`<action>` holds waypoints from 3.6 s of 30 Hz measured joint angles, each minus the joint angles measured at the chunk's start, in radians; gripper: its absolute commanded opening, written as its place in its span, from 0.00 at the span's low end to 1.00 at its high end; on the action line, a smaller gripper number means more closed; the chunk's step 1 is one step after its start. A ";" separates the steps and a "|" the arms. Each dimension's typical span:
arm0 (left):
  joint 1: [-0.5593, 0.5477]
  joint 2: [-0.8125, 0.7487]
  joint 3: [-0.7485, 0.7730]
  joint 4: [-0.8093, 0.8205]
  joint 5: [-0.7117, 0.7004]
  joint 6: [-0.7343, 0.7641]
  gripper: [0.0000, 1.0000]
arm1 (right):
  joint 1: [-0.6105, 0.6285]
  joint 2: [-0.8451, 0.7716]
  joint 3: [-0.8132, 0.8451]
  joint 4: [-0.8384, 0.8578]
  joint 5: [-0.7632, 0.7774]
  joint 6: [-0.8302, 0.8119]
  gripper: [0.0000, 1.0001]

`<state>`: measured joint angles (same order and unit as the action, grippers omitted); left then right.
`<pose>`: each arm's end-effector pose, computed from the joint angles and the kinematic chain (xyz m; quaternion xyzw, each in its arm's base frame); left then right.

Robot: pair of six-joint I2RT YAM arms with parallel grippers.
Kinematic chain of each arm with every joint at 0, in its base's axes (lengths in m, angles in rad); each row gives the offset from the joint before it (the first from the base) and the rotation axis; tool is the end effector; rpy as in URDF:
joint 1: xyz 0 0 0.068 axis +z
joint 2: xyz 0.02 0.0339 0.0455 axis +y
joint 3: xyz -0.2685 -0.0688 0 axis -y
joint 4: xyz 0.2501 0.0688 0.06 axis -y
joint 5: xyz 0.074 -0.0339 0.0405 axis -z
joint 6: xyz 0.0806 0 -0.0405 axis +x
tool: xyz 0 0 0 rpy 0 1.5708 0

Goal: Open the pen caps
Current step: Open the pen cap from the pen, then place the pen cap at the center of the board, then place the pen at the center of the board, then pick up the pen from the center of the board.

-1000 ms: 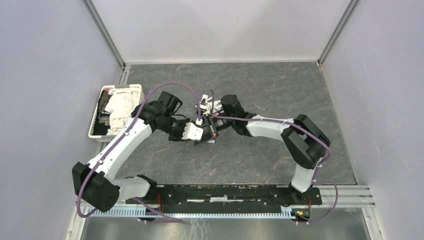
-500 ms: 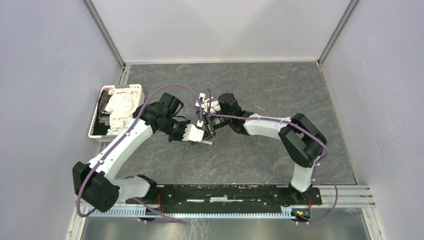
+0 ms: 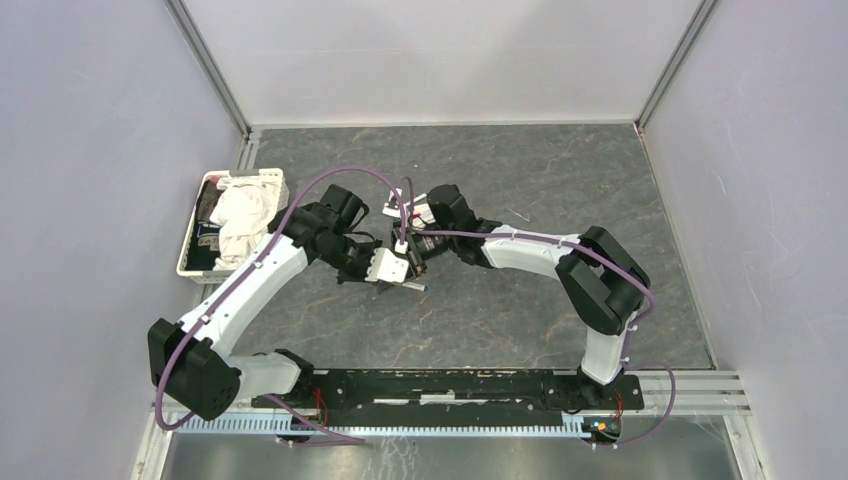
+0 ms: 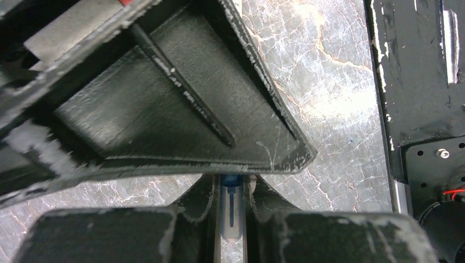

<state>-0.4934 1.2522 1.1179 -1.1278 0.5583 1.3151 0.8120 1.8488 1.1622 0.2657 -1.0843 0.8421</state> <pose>0.1868 -0.1489 0.2588 0.7727 0.5540 -0.1906 0.2442 0.2422 0.3589 0.2139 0.2697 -0.7230 -0.6360 0.0033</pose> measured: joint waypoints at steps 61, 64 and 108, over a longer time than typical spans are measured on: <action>0.299 0.198 -0.209 0.497 -0.068 -0.277 0.19 | -0.206 -0.499 -0.524 -0.444 1.248 -0.450 0.00; 0.270 0.252 -0.232 0.574 -0.113 -0.332 0.17 | -0.210 -0.480 -0.549 -0.410 1.320 -0.444 0.00; 0.285 0.161 0.167 0.410 -0.191 -0.684 1.00 | -0.264 -0.390 -0.261 -0.509 1.283 -0.473 0.63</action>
<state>-0.2085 1.4132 1.2850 -0.7177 0.3676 0.6308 0.5476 1.4590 0.9009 -0.2432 0.1982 0.3695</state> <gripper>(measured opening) 0.994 0.606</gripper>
